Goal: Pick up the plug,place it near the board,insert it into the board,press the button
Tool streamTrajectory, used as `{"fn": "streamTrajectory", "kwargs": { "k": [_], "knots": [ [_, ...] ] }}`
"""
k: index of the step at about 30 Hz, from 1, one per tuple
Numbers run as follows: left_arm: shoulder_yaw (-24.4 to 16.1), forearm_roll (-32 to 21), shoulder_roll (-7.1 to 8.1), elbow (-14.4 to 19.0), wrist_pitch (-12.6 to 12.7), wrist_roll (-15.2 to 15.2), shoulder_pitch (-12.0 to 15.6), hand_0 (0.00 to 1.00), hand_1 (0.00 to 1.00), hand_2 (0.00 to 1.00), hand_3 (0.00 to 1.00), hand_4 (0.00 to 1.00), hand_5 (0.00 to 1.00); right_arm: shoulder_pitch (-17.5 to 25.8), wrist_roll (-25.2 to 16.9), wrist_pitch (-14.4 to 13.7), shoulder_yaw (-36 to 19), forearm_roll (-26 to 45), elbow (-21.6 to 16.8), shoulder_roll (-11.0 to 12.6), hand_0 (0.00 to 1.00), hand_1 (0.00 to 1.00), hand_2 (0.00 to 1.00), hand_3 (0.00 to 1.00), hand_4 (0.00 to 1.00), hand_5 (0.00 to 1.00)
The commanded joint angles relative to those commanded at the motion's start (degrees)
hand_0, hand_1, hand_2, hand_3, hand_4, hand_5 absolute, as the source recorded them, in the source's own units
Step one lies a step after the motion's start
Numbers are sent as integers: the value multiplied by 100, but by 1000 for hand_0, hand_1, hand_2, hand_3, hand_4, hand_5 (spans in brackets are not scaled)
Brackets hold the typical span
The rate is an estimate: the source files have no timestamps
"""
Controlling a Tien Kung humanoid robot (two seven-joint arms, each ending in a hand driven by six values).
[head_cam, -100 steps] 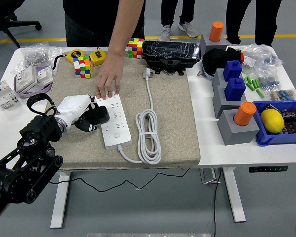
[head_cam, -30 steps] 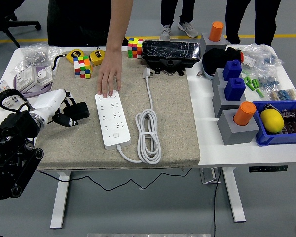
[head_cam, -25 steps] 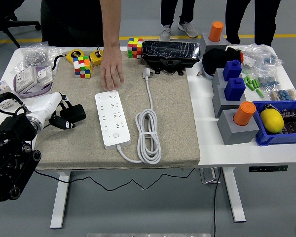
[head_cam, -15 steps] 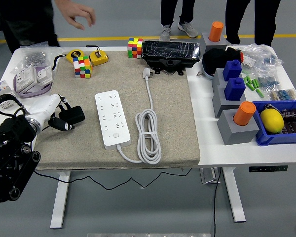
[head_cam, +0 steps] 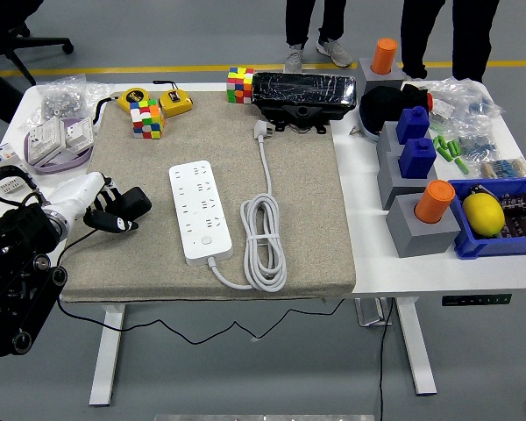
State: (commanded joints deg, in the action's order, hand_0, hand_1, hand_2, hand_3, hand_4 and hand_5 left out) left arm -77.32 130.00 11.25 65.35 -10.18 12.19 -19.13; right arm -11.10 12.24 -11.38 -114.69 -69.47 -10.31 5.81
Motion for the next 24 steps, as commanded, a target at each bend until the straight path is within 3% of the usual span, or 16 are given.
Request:
{"fn": "streamTrajectory", "kwargs": {
  "k": [8, 10, 15, 16, 21, 22, 24],
  "knots": [
    [-26, 0, 37, 132, -171, 71, -1, 539, 684, 674, 593, 946, 340, -3, -4, -2, 9, 15, 0, 7, 784, 693, 710, 758, 998, 998],
    [-46, 0, 41, 165, -179, 71, 0, 586, 722, 720, 630, 973, 372, -3, -1, 0, 10, 17, 0, 8, 785, 693, 710, 758, 998, 998],
    [-153, 0, 34, 345, -99, -33, 46, 586, 722, 720, 630, 973, 372, -5, -1, 4, 14, 22, 0, 4, 785, 693, 710, 758, 998, 998],
    [-198, 0, 24, 419, -11, -104, 78, 715, 801, 781, 754, 998, 501, -1, -2, 5, 9, 19, 0, -1, 784, 693, 710, 758, 998, 998],
    [-358, -76, -43, 657, 510, -365, 229, 715, 801, 781, 754, 998, 501, 16, -10, 7, -5, 2, 0, -26, 784, 693, 710, 758, 998, 998],
    [-411, -178, -77, 680, 654, -469, 275, 816, 926, 940, 845, 998, 590, 21, -11, 10, -9, -8, 0, -35, 784, 692, 710, 758, 998, 998],
    [-518, -495, -163, 721, 1037, -724, 384, 816, 926, 940, 845, 998, 590, 28, -11, 13, -9, -18, 0, -52, 784, 692, 710, 758, 998, 998]
  ]
}}
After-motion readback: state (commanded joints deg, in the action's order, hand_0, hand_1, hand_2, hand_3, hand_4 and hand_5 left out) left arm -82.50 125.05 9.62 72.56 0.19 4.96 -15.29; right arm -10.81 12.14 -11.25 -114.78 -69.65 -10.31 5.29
